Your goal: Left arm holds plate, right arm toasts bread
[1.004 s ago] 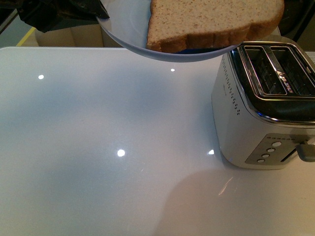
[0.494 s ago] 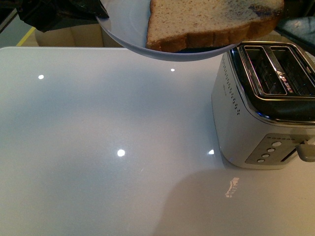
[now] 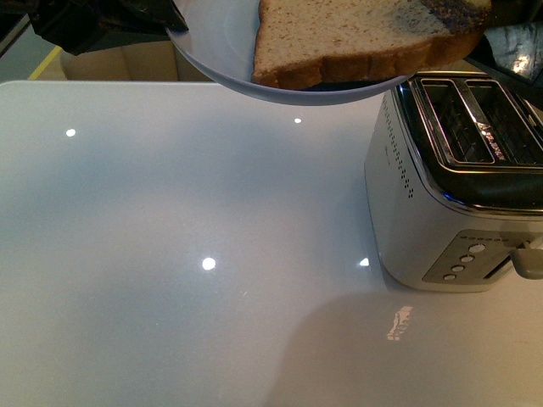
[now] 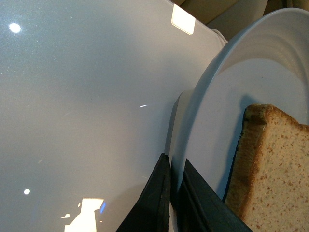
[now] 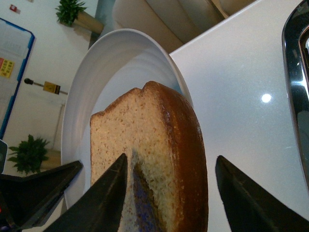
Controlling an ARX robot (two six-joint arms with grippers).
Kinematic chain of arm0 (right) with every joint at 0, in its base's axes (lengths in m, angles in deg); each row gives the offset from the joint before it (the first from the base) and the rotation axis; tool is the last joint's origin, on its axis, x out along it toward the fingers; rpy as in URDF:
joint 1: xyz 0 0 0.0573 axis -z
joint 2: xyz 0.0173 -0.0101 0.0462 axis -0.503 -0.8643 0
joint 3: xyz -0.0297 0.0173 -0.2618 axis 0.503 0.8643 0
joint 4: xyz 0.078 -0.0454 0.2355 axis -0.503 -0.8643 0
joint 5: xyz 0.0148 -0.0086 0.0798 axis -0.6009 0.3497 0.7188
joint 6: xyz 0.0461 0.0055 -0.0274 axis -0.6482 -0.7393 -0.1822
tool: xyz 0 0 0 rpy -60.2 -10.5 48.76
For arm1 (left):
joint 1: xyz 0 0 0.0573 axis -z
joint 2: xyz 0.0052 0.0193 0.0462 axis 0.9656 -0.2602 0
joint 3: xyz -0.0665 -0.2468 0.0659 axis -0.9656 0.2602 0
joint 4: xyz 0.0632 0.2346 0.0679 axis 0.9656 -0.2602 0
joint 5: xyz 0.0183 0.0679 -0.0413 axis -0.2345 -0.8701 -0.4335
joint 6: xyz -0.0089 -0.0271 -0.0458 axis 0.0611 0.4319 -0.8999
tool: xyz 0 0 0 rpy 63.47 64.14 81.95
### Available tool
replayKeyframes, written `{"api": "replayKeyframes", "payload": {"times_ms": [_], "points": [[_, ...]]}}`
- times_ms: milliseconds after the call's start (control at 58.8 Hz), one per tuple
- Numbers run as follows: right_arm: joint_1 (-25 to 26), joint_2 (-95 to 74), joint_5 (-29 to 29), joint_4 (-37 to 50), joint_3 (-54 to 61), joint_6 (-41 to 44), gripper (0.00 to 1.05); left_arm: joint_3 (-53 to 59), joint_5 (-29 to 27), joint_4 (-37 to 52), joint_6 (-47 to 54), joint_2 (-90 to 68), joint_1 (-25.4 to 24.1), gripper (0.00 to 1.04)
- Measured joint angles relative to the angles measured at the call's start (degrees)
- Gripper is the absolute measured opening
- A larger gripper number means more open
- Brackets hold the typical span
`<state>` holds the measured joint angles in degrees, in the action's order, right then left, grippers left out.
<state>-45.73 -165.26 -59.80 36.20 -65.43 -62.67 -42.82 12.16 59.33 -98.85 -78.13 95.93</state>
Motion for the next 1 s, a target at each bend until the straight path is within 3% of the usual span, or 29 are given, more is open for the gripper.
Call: {"api": "replayKeyframes", "payload": {"times_ms": [153, 238, 562, 732, 1004], "points": [[0.02, 1.79, -0.44, -1.22, -0.24, 0.39, 0.1, 0.0, -0.11, 0.0, 0.02, 0.0, -0.04, 0.03], [0.0, 2.86, -0.5, -2.14, -0.81, 1.27, 0.03, 0.0, 0.0, 0.0, 0.0, 0.0, -0.02, 0.03], [-0.28, 8.74, -2.51, -4.13, -3.5, 7.39, 0.03, 0.0, 0.07, 0.0, 0.0, 0.0, -0.02, 0.03], [3.78, 13.51, -4.85, -6.23, -7.15, 13.09, 0.03, 0.0, 0.07, 0.0, 0.0, 0.0, -0.02, 0.03], [9.99, 15.3, -14.38, -11.96, -11.72, 32.59, 0.03, 0.0, 0.07, 0.0, 0.0, 0.0, -0.02, 0.03]]}}
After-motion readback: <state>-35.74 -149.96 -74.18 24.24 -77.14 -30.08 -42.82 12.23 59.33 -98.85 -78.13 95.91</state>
